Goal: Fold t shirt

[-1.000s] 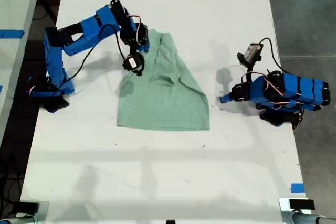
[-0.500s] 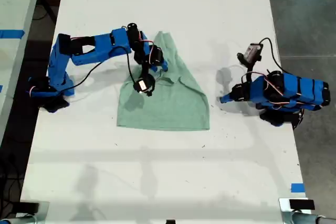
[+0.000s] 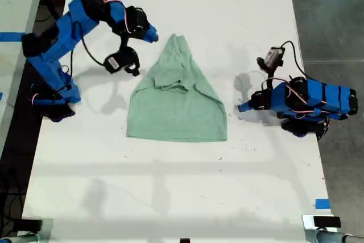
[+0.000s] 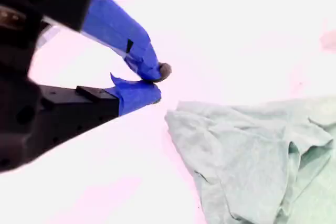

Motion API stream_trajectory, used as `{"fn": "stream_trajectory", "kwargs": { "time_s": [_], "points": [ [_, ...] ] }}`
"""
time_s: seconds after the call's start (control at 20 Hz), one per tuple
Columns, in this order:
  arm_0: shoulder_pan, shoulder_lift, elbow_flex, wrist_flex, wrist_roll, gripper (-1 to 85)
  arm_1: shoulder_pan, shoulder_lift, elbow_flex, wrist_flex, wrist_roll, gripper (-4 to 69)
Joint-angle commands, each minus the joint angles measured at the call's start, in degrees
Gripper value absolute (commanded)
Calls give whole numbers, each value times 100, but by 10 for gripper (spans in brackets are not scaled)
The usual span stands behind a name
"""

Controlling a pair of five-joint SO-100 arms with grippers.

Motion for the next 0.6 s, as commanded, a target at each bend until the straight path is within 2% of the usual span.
{"fn": "stream_trajectory", "kwargs": {
  "time_s": [0.0, 0.1, 0.25, 0.4, 0.55],
  "points": [
    [466, 1872, 642, 18, -396, 0, 0, 44, 290, -70, -97, 41],
    [967, 3015, 1837, -114, -923, 0, 0, 44, 290, -70, -88, 41],
    [1362, 5625, 4904, -1336, -1239, 0, 0, 44, 290, -70, -79, 41],
    [1582, 7937, 7365, -1978, -1538, 0, 9, 44, 299, -70, -62, 41],
    [2171, 9536, 9747, -3111, -1661, 0, 26, 44, 299, -70, -44, 41]
  ]
}}
